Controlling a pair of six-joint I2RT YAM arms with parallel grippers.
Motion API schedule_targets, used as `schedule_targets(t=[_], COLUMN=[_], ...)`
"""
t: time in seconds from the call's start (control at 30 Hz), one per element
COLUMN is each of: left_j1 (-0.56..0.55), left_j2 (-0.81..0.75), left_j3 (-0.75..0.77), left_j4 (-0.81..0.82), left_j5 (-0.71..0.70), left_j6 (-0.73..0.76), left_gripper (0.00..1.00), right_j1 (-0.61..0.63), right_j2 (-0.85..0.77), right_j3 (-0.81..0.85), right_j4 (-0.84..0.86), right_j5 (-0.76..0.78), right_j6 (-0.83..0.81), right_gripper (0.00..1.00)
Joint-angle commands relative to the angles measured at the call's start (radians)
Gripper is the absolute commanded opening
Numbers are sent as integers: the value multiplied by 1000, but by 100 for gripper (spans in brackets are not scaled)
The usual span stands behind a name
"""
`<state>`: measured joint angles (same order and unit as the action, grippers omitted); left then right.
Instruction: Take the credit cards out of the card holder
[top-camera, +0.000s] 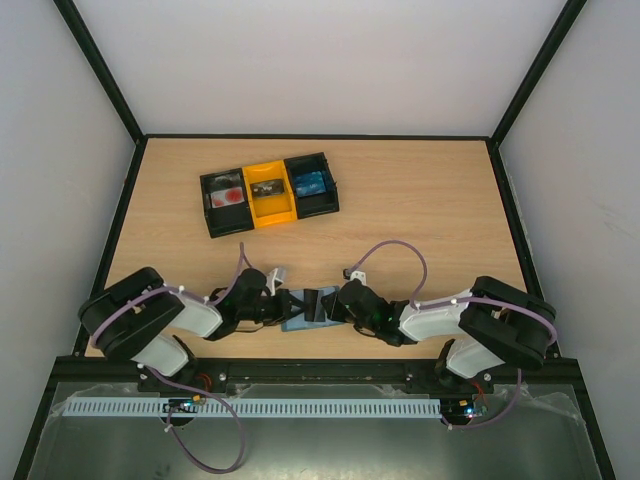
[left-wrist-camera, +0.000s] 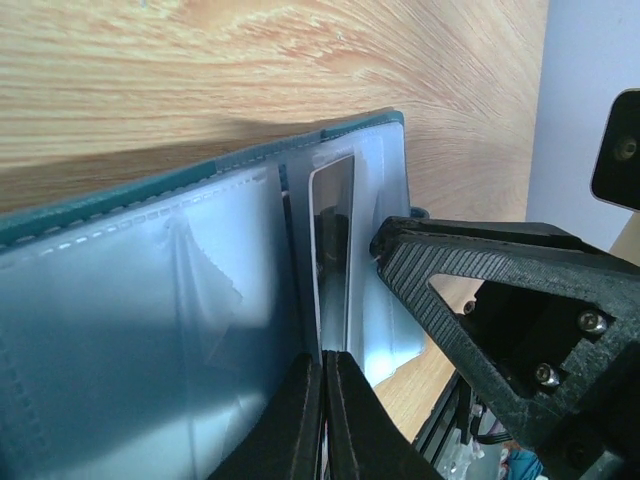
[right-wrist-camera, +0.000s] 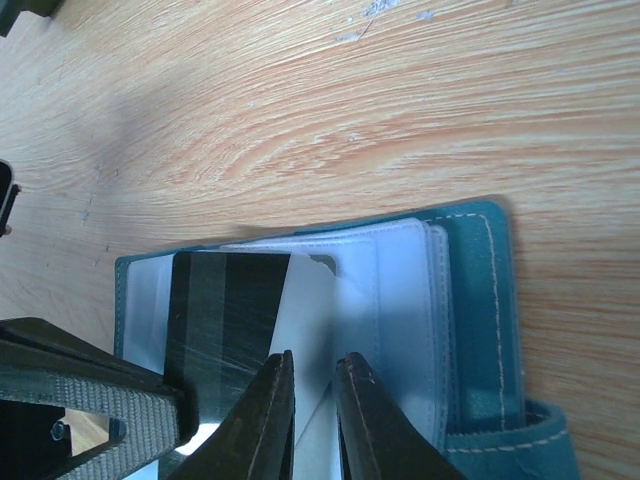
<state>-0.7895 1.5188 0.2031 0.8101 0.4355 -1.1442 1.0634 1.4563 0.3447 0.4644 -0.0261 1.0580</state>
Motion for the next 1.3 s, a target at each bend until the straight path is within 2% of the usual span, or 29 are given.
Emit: schedule_targets(t=[0.0, 0.5, 0.67, 0.87, 0.97, 1.13, 1.27], left_j1=[16, 97, 145, 203, 225, 247, 252], left_j2=[-43, -403, -482, -549, -580, -615, -639], left_j3=[4, 13, 59, 113, 152, 207, 213], left_j4=[-114, -495, -613, -673, -726, -795, -786], left_j5=[-37, -127, -90, -2, 31, 110, 184], left_j6=[42, 116, 154, 162, 174, 186, 155], left_gripper=[3, 3, 3, 3, 3, 3, 3], right_j1=[-1, 0, 1, 3, 22, 107, 113], right_j2=[26, -12, -128, -288, -383, -555, -577], right_j3=[-42, -18, -11, -20, -78, -206, -202], right_j4=[-146, -141, -89, -33, 79, 276, 298], right_j5=[85, 66, 40, 31, -21, 8, 33], right_j6=[1, -29, -122, -375, -566, -890, -1112], right_gripper=[15, 17, 21, 27, 33, 41, 44])
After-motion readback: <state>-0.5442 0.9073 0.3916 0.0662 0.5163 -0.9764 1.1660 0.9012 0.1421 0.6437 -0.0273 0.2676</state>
